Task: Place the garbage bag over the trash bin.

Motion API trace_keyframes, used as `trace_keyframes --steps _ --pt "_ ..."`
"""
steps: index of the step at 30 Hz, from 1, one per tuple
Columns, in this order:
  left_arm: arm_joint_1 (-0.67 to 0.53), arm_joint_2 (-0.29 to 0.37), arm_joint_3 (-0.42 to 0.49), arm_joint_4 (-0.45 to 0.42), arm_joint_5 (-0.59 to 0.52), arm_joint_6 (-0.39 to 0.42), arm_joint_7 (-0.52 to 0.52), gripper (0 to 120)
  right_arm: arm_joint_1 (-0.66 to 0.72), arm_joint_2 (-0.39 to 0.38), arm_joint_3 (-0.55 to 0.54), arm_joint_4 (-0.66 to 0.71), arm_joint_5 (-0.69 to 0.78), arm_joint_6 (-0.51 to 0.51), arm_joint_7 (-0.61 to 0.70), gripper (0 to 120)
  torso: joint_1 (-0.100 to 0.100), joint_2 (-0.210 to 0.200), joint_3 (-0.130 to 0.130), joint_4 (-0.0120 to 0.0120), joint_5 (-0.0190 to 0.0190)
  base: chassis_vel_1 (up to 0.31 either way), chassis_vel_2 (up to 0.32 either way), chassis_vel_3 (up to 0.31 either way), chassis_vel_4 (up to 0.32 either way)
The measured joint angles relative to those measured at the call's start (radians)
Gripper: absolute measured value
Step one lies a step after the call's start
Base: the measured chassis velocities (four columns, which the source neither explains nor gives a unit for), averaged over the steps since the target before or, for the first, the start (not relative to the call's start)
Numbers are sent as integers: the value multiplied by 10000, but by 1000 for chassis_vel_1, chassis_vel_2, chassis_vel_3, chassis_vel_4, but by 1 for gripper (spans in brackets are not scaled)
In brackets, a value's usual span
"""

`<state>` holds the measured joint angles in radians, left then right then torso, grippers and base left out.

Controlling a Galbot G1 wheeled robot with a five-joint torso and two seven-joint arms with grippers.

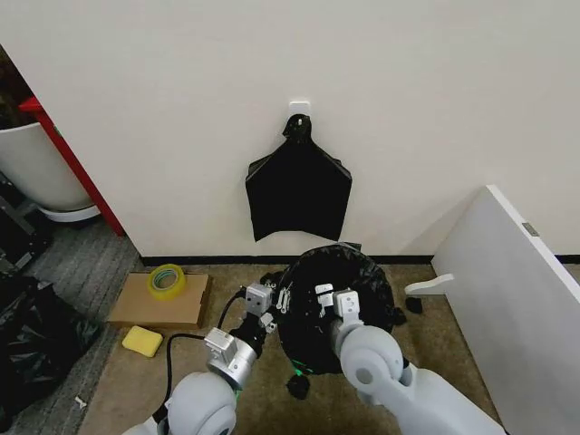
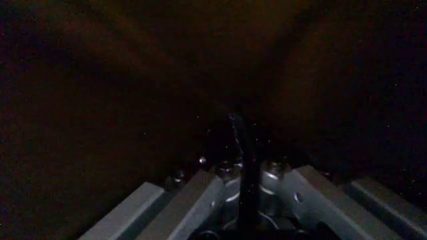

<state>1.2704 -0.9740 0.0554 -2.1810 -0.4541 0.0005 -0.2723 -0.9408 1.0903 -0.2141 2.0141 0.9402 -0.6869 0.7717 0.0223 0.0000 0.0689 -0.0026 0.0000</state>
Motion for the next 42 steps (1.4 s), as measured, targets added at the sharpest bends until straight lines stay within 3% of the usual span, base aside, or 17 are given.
trace_keyframes --steps 5,12,17,26,35,42 --pt "100 30 -57 -114 0 0 25 4 205 -70 1 -515 -438 -112 -100 0 0 0 0 2 1 0 0 0 0" --pt "126 42 -83 -126 18 0 27 4 124 -232 -228 -127 -245 -448 6 0 0 0 0 -1 0 0 0 0 0" --pt "164 27 -52 -181 50 23 89 4 692 -87 -304 -391 -401 -125 -271 0 0 0 0 3 1 0 0 0 0" --pt "221 69 -124 -276 54 32 106 4 551 -370 -428 -504 -259 -427 62 0 0 0 0 -2 1 0 0 0 0" --pt "387 99 -142 -427 39 52 161 4 1016 -31 -665 -547 -311 -185 -343 0 0 0 -1 3 2 0 0 0 0" --pt "430 142 -228 -519 3 56 162 4 1083 -319 -577 -684 -191 -274 -139 0 0 0 -1 0 1 0 0 0 0"
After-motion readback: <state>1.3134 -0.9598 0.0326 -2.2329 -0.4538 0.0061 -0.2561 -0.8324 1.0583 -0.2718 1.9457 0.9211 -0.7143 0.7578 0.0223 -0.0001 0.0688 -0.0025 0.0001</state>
